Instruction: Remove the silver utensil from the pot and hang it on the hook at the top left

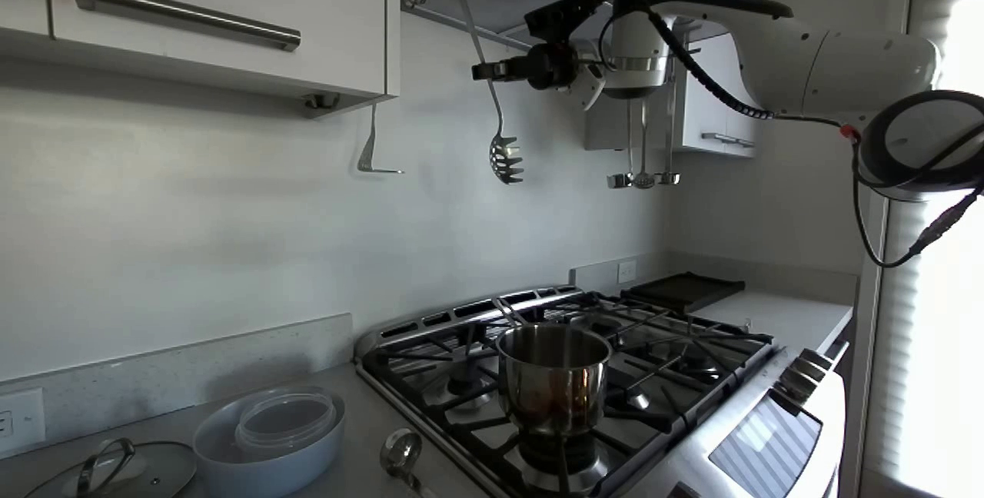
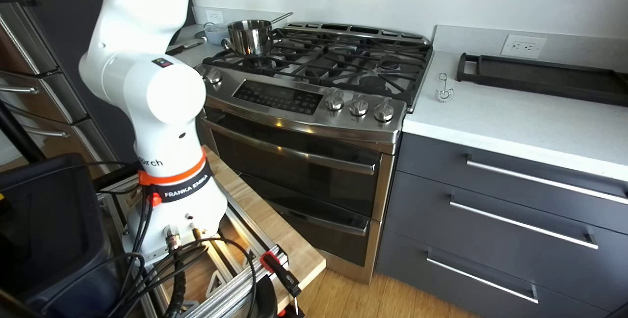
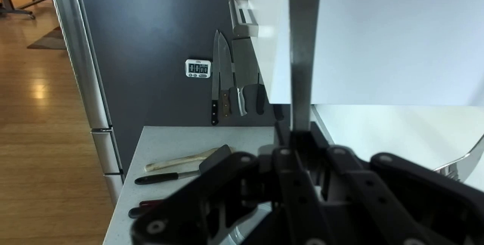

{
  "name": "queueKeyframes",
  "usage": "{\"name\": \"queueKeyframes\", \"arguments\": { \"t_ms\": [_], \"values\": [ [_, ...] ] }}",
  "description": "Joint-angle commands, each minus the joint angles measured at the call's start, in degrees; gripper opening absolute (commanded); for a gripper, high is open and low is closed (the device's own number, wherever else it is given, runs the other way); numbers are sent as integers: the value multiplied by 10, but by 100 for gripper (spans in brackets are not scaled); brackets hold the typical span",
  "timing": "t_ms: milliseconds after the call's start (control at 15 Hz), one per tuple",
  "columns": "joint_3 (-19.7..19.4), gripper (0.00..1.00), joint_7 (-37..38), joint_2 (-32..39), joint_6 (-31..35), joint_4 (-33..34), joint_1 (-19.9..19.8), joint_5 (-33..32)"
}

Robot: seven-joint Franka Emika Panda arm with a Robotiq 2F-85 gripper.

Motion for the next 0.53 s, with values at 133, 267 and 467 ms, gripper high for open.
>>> {"name": "queueKeyframes", "arguments": {
  "t_ms": [133, 267, 467],
  "values": [
    [-1, 3, 17, 13, -24, 21, 1, -13],
    [-2, 3, 17, 15, -24, 21, 2, -14],
    [-2, 3, 18, 18, -24, 20, 3, -17]
  ]
}}
